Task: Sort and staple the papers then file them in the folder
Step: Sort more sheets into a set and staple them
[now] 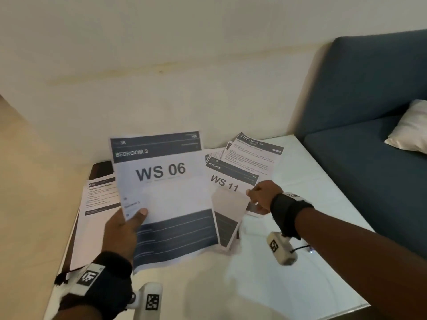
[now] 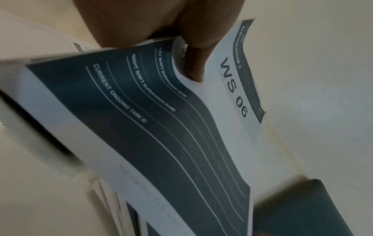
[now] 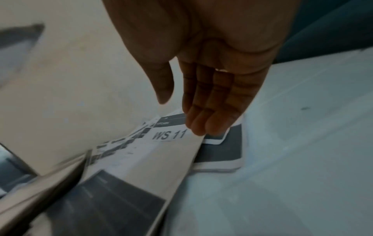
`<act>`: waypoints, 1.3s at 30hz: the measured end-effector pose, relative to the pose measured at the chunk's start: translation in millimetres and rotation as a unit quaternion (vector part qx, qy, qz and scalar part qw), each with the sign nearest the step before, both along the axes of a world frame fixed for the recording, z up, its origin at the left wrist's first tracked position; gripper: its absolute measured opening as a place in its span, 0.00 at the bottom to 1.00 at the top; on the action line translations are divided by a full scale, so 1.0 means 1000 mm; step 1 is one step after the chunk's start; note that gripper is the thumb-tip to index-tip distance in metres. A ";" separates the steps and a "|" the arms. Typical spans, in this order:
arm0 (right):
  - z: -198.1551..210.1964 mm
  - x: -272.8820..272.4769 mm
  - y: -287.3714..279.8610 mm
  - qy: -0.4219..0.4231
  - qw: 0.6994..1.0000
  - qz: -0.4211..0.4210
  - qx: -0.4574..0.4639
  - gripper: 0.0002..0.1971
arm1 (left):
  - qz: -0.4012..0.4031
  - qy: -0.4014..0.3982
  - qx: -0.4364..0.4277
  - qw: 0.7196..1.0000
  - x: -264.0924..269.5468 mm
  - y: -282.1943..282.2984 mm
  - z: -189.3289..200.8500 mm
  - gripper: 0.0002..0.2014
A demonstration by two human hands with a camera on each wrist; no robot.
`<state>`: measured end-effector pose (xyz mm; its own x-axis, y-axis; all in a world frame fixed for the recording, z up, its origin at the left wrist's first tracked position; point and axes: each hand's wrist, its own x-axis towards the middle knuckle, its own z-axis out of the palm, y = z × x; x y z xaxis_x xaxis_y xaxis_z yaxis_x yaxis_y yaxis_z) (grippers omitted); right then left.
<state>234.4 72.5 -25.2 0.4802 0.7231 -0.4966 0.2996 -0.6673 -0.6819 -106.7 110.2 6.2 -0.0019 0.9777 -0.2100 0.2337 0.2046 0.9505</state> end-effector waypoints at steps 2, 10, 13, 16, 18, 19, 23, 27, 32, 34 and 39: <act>-0.022 0.007 0.011 -0.054 0.997 -0.011 -0.054 0.23 | 0.027 -0.007 0.005 1.000 -0.007 0.008 0.003 0.05; -0.069 -0.035 0.019 -0.176 0.978 -0.008 -0.116 0.39 | 0.086 -0.064 -0.008 0.994 -0.015 0.019 0.004 0.11; -0.068 -0.038 0.023 -0.201 0.969 0.020 -0.144 0.31 | 0.079 -0.062 -0.014 0.995 -0.015 0.018 0.003 0.11; -0.068 -0.032 0.024 -0.196 0.970 0.012 -0.145 0.28 | 0.088 -0.059 -0.011 0.994 -0.015 0.020 0.000 0.11; -0.069 -0.028 0.022 -0.185 0.973 0.001 -0.137 0.26 | 0.097 -0.062 -0.016 0.993 -0.017 0.022 -0.002 0.12; -0.067 -0.025 0.019 -0.182 0.974 -0.002 -0.133 0.25 | 0.099 -0.063 -0.016 0.993 -0.019 0.023 -0.003 0.12; -0.061 -0.013 0.009 -0.184 0.975 -0.011 -0.127 0.19 | 0.098 -0.057 -0.008 0.993 -0.020 0.021 -0.002 0.13; -0.052 -0.001 0.000 -0.181 0.977 -0.003 -0.109 0.15 | 0.091 -0.044 0.000 0.995 -0.020 0.016 0.004 0.14; -0.015 0.027 -0.013 -0.189 0.979 -0.037 -0.061 0.19 | 0.099 -0.049 -0.006 0.994 -0.018 0.012 0.016 0.14; 0.013 0.044 -0.019 -0.199 0.979 -0.042 -0.031 0.22 | 0.087 -0.058 -0.014 0.994 -0.018 0.009 0.022 0.14; 0.078 0.060 -0.047 -0.188 0.977 -0.021 0.099 0.18 | 0.024 -0.106 -0.042 0.993 -0.004 -0.005 0.037 0.11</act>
